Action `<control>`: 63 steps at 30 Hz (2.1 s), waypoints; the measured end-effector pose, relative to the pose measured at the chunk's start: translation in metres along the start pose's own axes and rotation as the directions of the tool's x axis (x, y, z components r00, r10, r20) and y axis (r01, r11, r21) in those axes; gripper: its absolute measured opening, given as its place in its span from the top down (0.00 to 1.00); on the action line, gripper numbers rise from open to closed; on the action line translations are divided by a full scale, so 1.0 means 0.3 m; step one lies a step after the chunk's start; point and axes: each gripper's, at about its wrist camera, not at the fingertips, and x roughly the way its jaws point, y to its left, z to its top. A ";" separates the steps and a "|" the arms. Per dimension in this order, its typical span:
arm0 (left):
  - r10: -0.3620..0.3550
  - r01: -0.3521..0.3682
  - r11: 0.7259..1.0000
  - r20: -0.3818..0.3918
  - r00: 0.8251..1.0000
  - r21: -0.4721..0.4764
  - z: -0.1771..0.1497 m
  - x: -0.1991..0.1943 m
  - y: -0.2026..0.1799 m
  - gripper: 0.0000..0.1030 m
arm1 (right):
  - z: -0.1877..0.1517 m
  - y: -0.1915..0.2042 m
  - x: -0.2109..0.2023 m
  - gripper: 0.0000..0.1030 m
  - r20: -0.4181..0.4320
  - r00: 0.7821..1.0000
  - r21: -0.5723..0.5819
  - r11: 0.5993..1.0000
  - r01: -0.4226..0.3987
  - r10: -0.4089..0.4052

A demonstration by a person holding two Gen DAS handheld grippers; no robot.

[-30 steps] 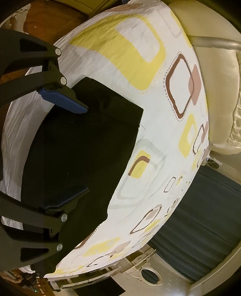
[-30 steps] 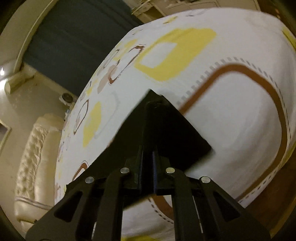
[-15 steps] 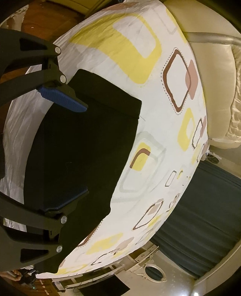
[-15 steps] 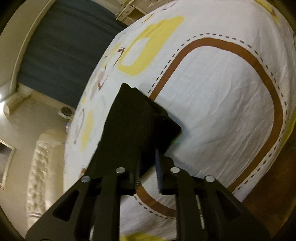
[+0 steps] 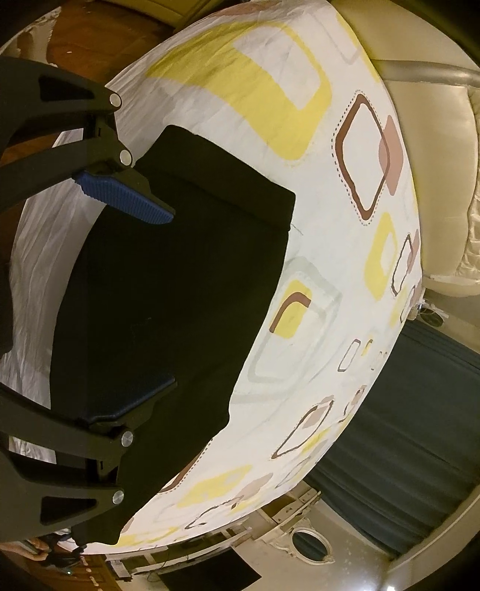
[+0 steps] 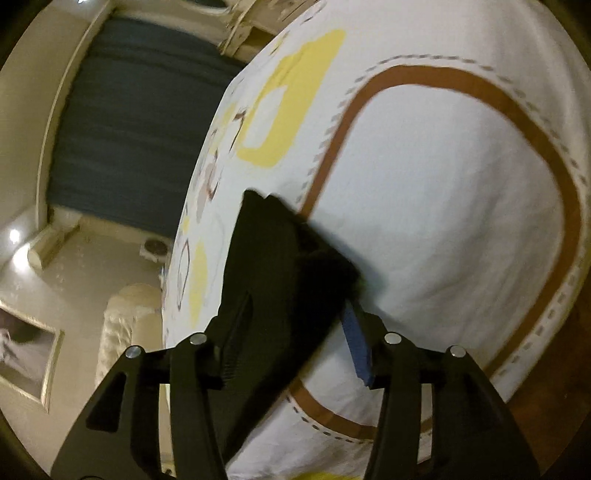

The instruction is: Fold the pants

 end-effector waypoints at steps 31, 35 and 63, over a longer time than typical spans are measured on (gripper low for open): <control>0.031 -0.032 0.997 0.024 0.999 0.075 0.010 0.007 -0.065 0.20 | 0.243 0.098 0.160 0.50 -0.269 0.948 -0.364 0.929 0.067 -0.174; 0.032 -0.033 0.996 0.013 0.999 0.081 0.007 0.001 -0.084 0.20 | 0.175 0.168 0.200 0.80 -0.272 0.911 -0.506 0.851 0.139 -0.310; 0.051 -0.051 0.992 0.002 0.999 0.114 -0.047 -0.031 -0.103 0.20 | -0.285 0.991 0.012 0.84 -0.367 0.930 -0.568 0.791 -0.229 0.006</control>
